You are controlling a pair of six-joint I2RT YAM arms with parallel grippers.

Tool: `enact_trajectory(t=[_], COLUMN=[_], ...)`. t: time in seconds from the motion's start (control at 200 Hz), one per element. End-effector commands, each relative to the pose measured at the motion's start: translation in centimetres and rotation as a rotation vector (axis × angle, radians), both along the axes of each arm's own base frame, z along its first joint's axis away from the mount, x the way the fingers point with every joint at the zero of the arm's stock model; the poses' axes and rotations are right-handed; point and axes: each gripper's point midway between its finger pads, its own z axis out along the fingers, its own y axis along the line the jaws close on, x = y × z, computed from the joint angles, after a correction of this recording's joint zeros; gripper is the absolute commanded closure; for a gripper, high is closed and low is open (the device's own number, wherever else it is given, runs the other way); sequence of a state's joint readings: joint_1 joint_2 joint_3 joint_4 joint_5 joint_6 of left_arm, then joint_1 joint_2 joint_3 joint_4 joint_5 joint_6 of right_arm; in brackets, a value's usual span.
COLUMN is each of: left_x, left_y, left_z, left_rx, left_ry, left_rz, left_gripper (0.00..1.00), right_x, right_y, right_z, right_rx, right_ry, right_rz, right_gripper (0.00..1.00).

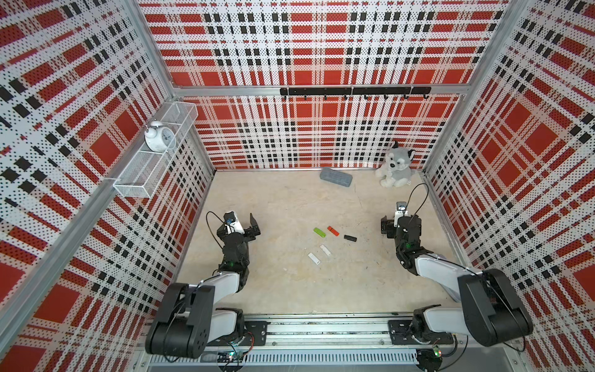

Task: Close the usb drive cover
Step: Reset both arms

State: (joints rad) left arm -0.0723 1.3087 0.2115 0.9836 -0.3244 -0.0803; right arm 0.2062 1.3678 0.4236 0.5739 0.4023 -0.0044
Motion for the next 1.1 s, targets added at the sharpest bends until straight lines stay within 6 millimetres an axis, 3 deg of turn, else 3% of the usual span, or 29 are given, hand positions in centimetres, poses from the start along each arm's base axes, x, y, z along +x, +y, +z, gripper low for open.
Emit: enact_trajectory(t=[0.0, 0.09, 0.19, 0.271, 0.306, 0.346, 0.411, 0.491, 1.092], left_x=[0.1, -0.3, -0.7, 0.1, 0.6, 1.1, 1.3, 1.1, 0.8], left_y=[-0.7, 0.0, -0.2, 0.2, 1.3, 1.2, 1.2, 1.3, 0.9], left_z=[3.1, 2.2, 2.4, 1.3, 1.1, 1.1, 0.7, 0.9, 1.0], left_rx=[0.054, 0.037, 0.012, -0.001, -0.022, -0.014, 0.021, 0.024, 0.05], left_ry=[-0.177, -0.19, -0.269, -0.191, -0.18, -0.178, -0.138, -0.15, -0.154], left_rz=[-0.077, -0.078, -0.144, -0.136, -0.066, -0.035, 0.033, 0.047, 0.057], left_gripper=[0.02, 0.02, 0.02, 0.02, 0.02, 0.02, 0.02, 0.02, 0.02], right_x=[1.4, 1.3, 0.2, -0.6, -0.9, -0.6, 0.8, 0.9, 0.8], right_y=[0.9, 1.6, 1.2, 1.4, 0.7, -0.2, -0.8, -1.6, -1.7], right_z=[3.0, 1.5, 1.6, 1.4, 1.6, 0.6, 0.7, 0.3, 0.6], right_rx=[0.017, 0.052, 0.103, 0.102, 0.106, 0.124, 0.126, 0.143, 0.138], right_ry=[-0.204, -0.185, -0.235, -0.312, -0.325, -0.262, -0.254, -0.229, -0.249], right_rz=[0.099, 0.185, 0.222, 0.257, 0.217, 0.159, 0.115, 0.07, 0.072], right_gripper=[0.0, 0.0, 0.0, 0.0, 0.0, 0.0, 0.0, 0.0, 0.0])
